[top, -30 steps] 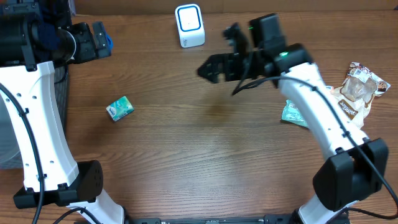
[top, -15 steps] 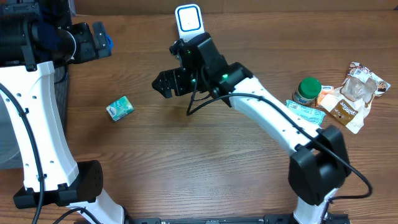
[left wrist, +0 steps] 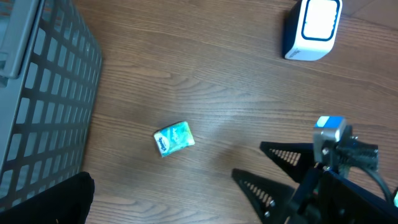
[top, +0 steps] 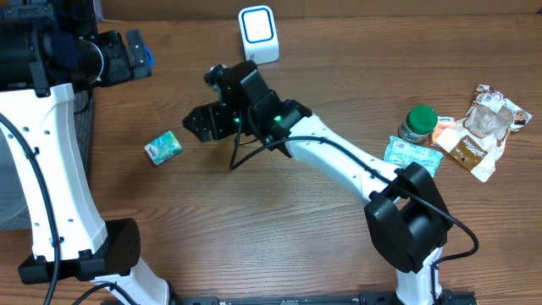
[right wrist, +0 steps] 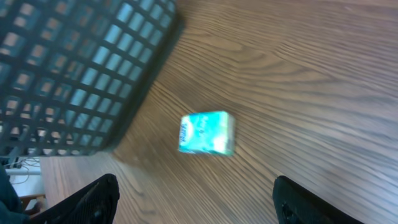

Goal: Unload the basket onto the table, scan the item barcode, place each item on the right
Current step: 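Move the right gripper left to the small mint pack and grasp it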

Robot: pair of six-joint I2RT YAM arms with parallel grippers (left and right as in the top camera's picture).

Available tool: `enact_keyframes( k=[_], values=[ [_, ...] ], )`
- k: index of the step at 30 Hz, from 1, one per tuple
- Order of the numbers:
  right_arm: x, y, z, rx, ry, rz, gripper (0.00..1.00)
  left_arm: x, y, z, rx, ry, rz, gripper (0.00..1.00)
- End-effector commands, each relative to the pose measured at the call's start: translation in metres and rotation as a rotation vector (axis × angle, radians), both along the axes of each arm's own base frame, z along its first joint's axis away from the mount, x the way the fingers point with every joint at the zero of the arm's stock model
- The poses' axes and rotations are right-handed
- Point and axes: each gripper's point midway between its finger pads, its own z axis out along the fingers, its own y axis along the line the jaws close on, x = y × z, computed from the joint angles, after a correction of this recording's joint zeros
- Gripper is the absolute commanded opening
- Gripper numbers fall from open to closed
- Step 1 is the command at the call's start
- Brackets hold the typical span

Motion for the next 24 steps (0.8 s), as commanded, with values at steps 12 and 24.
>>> enact_keyframes(
  k=[12, 24],
  values=[
    [0.038, 0.041, 0.048, 0.099, -0.119, -0.013, 0.92, 0.001, -0.001, 0.001, 0.015, -0.004, -0.018, 1.0],
    [0.011, 0.078, 0.0, 0.068, -0.079, 0.056, 1.0, 0.001, -0.001, 0.001, 0.015, -0.004, -0.018, 1.0]
  ],
)
